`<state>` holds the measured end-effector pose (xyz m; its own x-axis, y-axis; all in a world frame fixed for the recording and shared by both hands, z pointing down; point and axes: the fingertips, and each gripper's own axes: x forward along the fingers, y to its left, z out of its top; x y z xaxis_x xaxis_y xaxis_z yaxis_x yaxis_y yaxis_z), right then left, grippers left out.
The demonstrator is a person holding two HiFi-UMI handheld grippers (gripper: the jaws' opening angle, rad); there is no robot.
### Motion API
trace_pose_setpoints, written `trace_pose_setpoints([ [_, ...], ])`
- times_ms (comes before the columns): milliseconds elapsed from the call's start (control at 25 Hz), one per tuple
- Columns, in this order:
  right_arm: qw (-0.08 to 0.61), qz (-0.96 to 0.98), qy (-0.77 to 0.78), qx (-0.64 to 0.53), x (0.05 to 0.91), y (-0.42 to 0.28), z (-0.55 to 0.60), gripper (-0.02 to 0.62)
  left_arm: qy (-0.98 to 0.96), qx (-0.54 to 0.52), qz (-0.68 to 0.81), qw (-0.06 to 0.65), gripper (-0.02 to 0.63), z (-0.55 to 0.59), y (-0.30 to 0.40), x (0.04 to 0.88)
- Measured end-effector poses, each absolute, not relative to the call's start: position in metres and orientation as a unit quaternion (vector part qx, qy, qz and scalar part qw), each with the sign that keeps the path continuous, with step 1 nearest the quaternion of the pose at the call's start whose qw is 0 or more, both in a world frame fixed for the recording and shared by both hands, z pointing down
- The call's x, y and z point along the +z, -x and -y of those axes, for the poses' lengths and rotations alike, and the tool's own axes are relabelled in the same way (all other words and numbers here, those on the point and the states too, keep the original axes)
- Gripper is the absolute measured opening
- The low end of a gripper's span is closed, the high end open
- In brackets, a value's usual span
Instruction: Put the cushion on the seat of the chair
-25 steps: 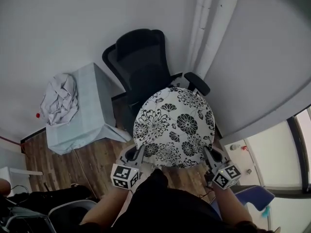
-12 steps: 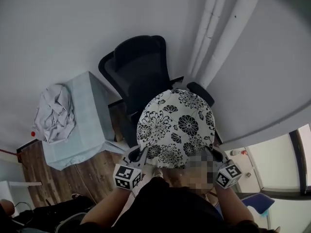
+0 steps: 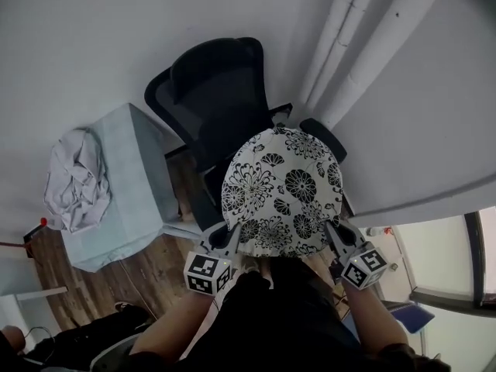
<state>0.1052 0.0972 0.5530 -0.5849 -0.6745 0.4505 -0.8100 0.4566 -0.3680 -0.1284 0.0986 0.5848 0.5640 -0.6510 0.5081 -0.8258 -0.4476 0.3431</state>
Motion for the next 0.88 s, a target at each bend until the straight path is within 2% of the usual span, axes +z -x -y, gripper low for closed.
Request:
trace_pose_setpoints([
  [280, 0.146, 0.839, -0.43, 0.301, 0.532, -0.104, -0.095, 0.035, -0.828, 0.159, 0.441, 0.307, 0.031, -0.1, 0.127, 0.565],
  [880, 0.145, 0.855, -0.369, 0.336, 0.601, -0.13, -0.064, 0.035, -0.766, 0.198, 0.503, 0.347, 0.031, -0.1, 0.099, 0.632],
])
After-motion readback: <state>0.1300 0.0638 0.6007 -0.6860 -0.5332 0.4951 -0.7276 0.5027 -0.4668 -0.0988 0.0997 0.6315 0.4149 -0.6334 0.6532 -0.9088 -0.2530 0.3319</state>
